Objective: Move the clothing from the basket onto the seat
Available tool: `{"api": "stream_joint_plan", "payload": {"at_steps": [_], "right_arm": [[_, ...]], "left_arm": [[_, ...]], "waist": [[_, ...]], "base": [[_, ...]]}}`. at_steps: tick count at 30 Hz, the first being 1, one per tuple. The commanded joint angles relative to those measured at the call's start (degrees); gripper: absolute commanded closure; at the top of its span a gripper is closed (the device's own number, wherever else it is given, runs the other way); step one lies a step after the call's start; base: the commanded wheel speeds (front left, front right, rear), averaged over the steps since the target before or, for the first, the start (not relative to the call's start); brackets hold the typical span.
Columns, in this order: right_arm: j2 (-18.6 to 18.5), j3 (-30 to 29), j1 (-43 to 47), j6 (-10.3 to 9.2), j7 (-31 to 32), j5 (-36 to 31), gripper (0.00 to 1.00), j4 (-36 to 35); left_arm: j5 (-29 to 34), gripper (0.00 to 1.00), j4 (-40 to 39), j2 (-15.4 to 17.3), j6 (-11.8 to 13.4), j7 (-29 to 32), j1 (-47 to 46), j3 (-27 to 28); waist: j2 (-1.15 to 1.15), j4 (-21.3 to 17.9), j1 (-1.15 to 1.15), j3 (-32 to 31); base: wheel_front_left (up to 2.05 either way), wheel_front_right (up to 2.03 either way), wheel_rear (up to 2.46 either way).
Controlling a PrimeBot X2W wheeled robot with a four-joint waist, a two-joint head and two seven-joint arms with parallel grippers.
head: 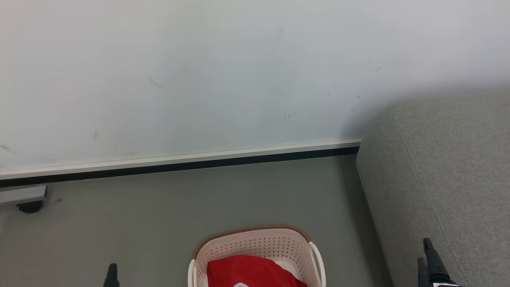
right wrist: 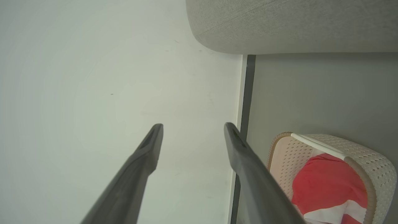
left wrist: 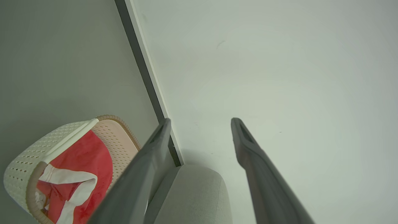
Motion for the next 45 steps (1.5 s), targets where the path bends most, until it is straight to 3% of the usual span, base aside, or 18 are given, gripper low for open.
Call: {"api": "stream_joint_plan", "payload": {"at_steps": [1,16,24,32,45], "right_arm": [[-0.3,0.6,-1.2,0.01,-0.7,-1.7,0.00,-0.2],[-0.3,2.7,-2.3,0.01,-3.5,-11.1,0.00,2.7],[-0.3,3.5,-2.6,0.02,-5.0,-20.5,0.00,4.2],[-0.3,5.2,-2.6,0.02,-6.4,-32.4,0.00,4.7],[-0.3,6.9,-1.0,0.02,-7.6,-45.8,0.00,2.5]], "left_arm": [[2.7,0.00,-0.7,0.5,0.1,-0.8,-0.7,-0.3],[17.0,0.00,-0.5,0.7,0.2,-4.0,-1.1,-2.7],[24.7,0.00,-1.3,0.7,0.4,-5.7,-0.5,-3.3],[34.1,0.00,-1.5,0.8,2.2,-7.4,-0.3,-4.5],[45.1,0.00,-0.4,0.9,3.9,-9.6,-1.1,-6.1]], "waist": [[0.00,0.0,0.00,-0.1],[0.00,-0.1,0.00,-0.9],[0.00,-0.2,0.00,-1.5],[0.00,-0.4,0.00,-2.4],[0.00,-0.8,0.00,-3.0]], "base": [[0.00,0.00,0.00],[0.00,0.00,0.00],[0.00,0.00,0.00],[0.00,0.00,0.00],[0.00,0.00,0.00]]}}
